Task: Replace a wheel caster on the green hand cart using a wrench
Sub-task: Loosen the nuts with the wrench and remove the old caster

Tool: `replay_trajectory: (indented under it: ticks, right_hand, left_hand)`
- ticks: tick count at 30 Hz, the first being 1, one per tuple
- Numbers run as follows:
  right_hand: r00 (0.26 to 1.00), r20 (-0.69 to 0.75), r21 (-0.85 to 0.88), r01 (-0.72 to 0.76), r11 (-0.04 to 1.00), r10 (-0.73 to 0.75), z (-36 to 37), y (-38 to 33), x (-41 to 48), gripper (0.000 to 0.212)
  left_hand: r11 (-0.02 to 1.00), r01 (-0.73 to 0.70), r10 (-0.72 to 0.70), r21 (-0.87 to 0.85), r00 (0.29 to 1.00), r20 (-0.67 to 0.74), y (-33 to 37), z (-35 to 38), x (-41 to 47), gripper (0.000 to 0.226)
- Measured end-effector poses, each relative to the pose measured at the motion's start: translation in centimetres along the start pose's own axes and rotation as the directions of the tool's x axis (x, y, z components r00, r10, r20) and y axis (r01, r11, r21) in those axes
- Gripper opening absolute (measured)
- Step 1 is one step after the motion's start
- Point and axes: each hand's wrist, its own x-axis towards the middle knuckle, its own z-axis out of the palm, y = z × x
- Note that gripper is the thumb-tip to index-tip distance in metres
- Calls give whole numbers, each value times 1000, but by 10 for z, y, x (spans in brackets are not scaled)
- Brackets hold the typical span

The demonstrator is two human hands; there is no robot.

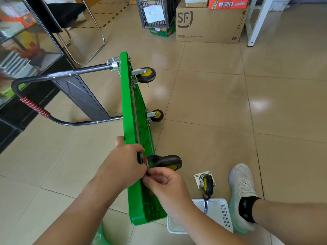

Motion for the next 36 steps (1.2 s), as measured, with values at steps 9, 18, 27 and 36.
replay_trajectory:
  ticks: [9,18,27,36]
  right_hand:
    - [999,-37,-33,-30,999,29,0,-4,-1,14]
    - [997,-57,-67,-64,996,60,3,-1,-2,10]
    - [997,-49,-44,-55,997,53,3,-2,-2,7]
    - [998,-33,-37,-48,998,46,2,-2,1,10]
  left_hand:
    - [1000,-7,7,4,1000,12,1,-1,1,46]
    - [1000,-8,8,-5,1000,8,2,-2,0,46]
    - [1000,-6,6,-10,1000,19,3,-3,-2,47]
    - [1000,-1,1,-9,1000,16,3,-2,-1,49]
